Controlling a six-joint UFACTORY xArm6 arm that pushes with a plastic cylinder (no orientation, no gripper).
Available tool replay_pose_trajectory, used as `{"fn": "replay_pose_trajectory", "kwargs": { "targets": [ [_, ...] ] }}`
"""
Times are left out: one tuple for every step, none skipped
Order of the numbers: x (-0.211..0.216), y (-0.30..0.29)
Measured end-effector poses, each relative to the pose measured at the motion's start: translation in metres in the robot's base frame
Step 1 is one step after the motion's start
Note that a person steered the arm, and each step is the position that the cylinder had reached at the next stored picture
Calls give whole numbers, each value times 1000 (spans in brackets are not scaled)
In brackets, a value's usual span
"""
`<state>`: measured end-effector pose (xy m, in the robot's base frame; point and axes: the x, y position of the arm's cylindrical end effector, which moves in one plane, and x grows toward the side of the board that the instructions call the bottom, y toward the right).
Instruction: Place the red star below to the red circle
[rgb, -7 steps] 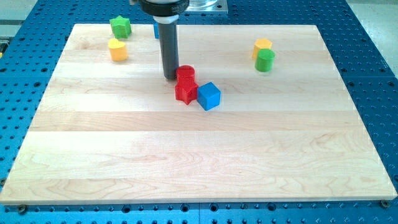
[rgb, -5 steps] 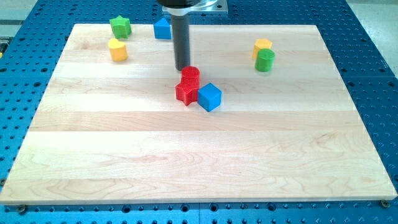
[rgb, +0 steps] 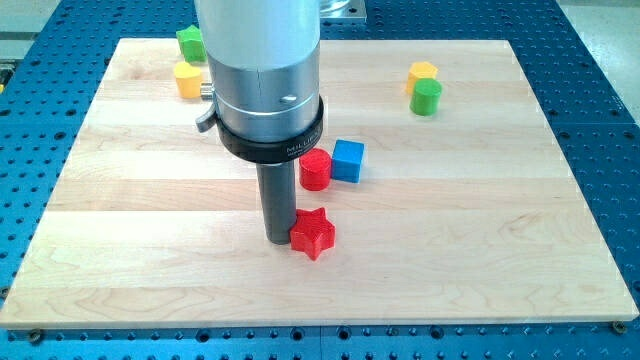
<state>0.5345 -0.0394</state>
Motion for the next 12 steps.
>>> {"fn": "replay_pose_trajectory", "kwargs": {
  "targets": [
    [0, 0],
    [-3, 23],
    [-10, 44],
    [-20, 48],
    [-13, 76],
    [14, 87],
    [13, 131],
    [34, 165],
    [54, 161],
    [54, 139],
    [54, 117],
    [52, 99]
  ]
}}
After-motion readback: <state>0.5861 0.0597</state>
